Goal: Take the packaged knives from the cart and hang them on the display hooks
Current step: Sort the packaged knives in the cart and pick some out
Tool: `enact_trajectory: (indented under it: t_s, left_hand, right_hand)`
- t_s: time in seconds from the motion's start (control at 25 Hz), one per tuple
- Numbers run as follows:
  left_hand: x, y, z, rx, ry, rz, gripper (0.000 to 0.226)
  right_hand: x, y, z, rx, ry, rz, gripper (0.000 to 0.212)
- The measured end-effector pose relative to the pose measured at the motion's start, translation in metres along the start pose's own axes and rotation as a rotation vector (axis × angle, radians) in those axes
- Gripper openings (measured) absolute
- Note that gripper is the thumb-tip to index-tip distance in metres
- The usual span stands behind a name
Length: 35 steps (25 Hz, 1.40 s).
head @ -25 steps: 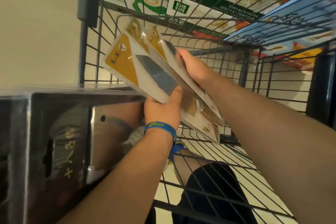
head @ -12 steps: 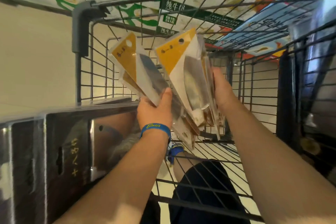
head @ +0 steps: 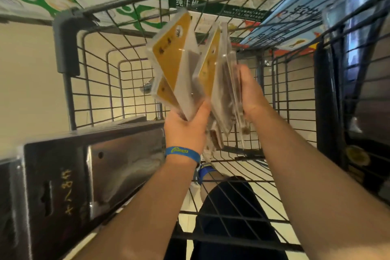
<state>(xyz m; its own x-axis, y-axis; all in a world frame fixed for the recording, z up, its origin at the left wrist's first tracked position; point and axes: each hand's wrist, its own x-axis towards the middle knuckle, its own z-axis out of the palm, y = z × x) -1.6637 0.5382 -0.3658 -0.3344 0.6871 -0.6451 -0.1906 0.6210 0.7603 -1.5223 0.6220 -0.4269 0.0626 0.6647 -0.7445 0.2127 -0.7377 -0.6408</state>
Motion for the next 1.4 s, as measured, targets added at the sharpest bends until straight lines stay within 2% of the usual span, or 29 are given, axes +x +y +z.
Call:
enact_trajectory:
  t_s: [0.08,0.16,0.24,0.32,0.36,0.4,0.48,0.52,0.56,0.6,0.68,0.72,0.8,0.88,0.96,1.08,1.12,1.2,1.24,1.28,1.32,1.4]
  left_hand:
    - [0.007,0.008,0.001,0.001,0.052,-0.01,0.023]
    - [0.014,0.025,0.007,-0.087,0.081,0.008,0.03]
    - [0.02,0.034,0.016,-0.19,0.118,-0.007,0.025]
    - [0.028,0.033,0.017,-0.071,0.072,-0.057,0.013]
    - [0.031,0.029,0.013,0.074,0.022,-0.103,0.017]
    - [0.036,0.019,0.009,0.173,-0.026,-0.16,0.025]
    - [0.038,0.022,-0.002,0.151,-0.045,-0.327,0.041]
    - [0.032,0.029,-0.009,0.194,-0.028,-0.297,0.053]
    - [0.023,0.042,-0.014,0.116,-0.121,-0.281,0.068]
    - [0.02,0.052,-0.014,-0.017,-0.363,-0.259,0.085]
    - [0.023,0.062,-0.02,-0.527,-0.285,-0.318,0.106]
    - [0.024,0.064,-0.023,-0.609,-0.283,-0.28,0.108]
    - [0.027,0.068,-0.028,-0.584,-0.237,-0.177,0.104]
    - [0.033,0.079,-0.033,-0.524,-0.287,-0.125,0.096]
    - [0.035,0.093,-0.037,-0.343,-0.303,-0.075,0.085]
    - [0.036,0.103,-0.039,-0.074,-0.158,0.03,0.032]
    - [0.035,0.105,-0.04,-0.032,-0.117,0.102,0.031]
    - [0.035,0.11,-0.047,-0.035,-0.234,0.15,0.021]
    - [0.035,0.115,-0.05,-0.011,-0.331,0.092,0.02]
    - [0.037,0.119,-0.055,0.06,-0.404,0.008,0.032]
    - [0.038,0.123,-0.058,0.138,-0.418,-0.07,0.044]
    - [0.04,0.123,-0.058,0.253,-0.355,-0.094,0.055]
  right_hand:
    - [-0.005,-0.001,-0.002,0.026,-0.013,0.005,0.051]
    - [-0.009,-0.002,0.001,0.179,0.003,0.015,0.043]
    - [-0.006,-0.007,0.006,0.268,0.04,-0.058,0.039]
    - [-0.001,-0.019,0.011,0.281,0.089,-0.141,0.039]
    - [0.003,-0.024,0.013,0.243,0.126,-0.185,0.043]
    - [0.009,-0.027,0.015,0.097,0.188,-0.276,0.049]
    - [0.013,-0.03,0.023,-0.06,0.216,-0.42,0.042]
    - [0.014,-0.03,0.025,-0.038,0.206,-0.46,0.041]
    - [0.01,-0.032,0.03,-0.02,0.18,-0.463,0.046]
    - [0.01,-0.034,0.035,-0.063,0.198,-0.48,0.047]
    - [0.017,-0.027,0.038,-0.154,0.279,-0.519,0.046]
    - [0.015,-0.024,0.039,-0.19,0.302,-0.519,0.046]
    - [0.016,-0.013,0.04,-0.194,0.336,-0.506,0.045]
    - [0.017,-0.007,0.04,-0.196,0.351,-0.523,0.046]
    - [0.017,-0.008,0.042,-0.204,0.362,-0.526,0.042]
    - [0.014,-0.009,0.046,-0.185,0.375,-0.535,0.035]
    - [0.013,-0.008,0.046,-0.152,0.376,-0.52,0.034]
    - [0.011,-0.005,0.045,-0.063,0.383,-0.478,0.043]
    - [0.011,-0.003,0.045,-0.031,0.377,-0.456,0.055]
    - [0.01,-0.003,0.046,-0.019,0.37,-0.44,0.064]
    - [0.008,-0.004,0.046,-0.031,0.365,-0.441,0.069]
    - [0.002,-0.008,0.052,-0.11,0.365,-0.489,0.069]
